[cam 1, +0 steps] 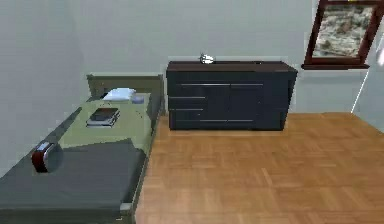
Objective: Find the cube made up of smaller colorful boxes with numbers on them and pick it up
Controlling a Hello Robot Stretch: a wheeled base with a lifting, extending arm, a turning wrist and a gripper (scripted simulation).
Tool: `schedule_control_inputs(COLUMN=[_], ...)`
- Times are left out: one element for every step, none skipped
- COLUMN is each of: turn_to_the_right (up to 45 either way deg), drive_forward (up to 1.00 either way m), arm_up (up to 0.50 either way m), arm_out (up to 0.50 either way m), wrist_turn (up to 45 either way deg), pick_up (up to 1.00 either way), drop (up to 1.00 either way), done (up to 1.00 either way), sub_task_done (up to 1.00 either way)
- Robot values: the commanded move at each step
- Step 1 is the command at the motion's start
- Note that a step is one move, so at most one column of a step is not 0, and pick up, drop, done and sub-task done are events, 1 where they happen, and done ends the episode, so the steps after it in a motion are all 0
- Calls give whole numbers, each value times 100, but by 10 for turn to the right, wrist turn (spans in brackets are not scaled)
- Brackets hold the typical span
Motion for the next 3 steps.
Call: schedule_control_inputs(turn_to_the_right=[450, 210, 0], drive_forward=[0, 0, 100], arm_up=[0, 0, 0], arm_out=[0, 0, 0], wrist_turn=[0, 0, 0], pick_up=[0, 0, 0], drop=[0, 0, 0], done=[0, 0, 0], sub_task_done=[0, 0, 0])
